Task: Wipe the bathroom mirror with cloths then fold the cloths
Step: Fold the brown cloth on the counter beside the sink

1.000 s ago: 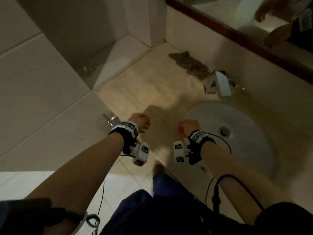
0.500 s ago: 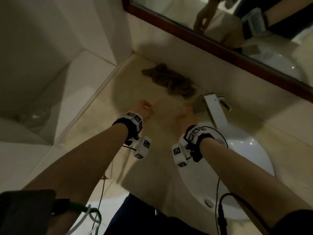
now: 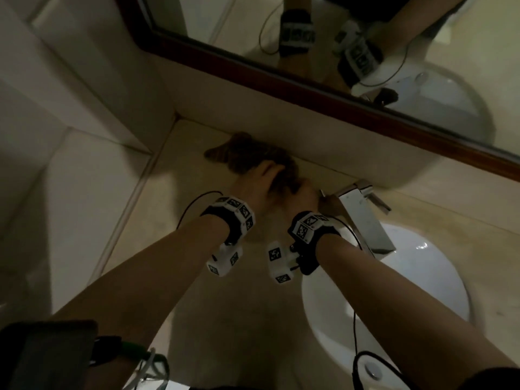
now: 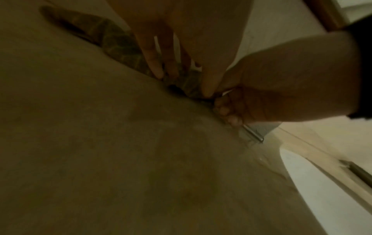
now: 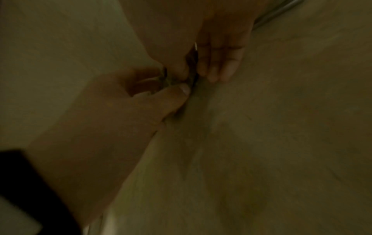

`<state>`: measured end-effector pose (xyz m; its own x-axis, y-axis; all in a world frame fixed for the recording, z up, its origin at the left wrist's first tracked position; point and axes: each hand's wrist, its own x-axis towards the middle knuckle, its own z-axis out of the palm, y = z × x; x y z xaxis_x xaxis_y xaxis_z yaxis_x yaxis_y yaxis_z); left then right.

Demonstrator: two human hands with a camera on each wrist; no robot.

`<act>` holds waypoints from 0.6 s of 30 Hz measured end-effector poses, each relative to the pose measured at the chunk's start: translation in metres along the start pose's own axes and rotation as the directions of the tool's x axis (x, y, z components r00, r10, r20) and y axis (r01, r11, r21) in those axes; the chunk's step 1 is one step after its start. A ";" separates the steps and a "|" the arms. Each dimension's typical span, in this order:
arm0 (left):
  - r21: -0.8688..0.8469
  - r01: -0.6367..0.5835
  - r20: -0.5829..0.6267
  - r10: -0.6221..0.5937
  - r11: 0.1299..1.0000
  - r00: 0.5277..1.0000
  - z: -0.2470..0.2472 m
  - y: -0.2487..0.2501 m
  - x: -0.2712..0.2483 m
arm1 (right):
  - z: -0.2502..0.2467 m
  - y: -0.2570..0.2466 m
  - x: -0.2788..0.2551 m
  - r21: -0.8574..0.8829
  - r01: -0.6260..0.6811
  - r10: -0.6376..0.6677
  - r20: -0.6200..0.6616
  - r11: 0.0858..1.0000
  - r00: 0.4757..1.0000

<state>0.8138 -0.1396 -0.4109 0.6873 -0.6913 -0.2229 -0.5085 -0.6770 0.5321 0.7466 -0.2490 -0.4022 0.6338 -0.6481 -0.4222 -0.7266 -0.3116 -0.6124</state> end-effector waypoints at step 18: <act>-0.146 0.058 -0.113 -0.075 0.988 0.991 -0.027 0.026 -0.069 | -0.035 -0.017 -0.066 0.382 -0.142 0.089 0.153 0.913 0.984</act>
<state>0.7667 -0.1025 -0.3600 0.7780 -0.6053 -0.1684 -0.3860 -0.6720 0.6320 0.7074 -0.2249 -0.3409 0.5998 -0.5596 -0.5719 -0.6521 0.0723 -0.7547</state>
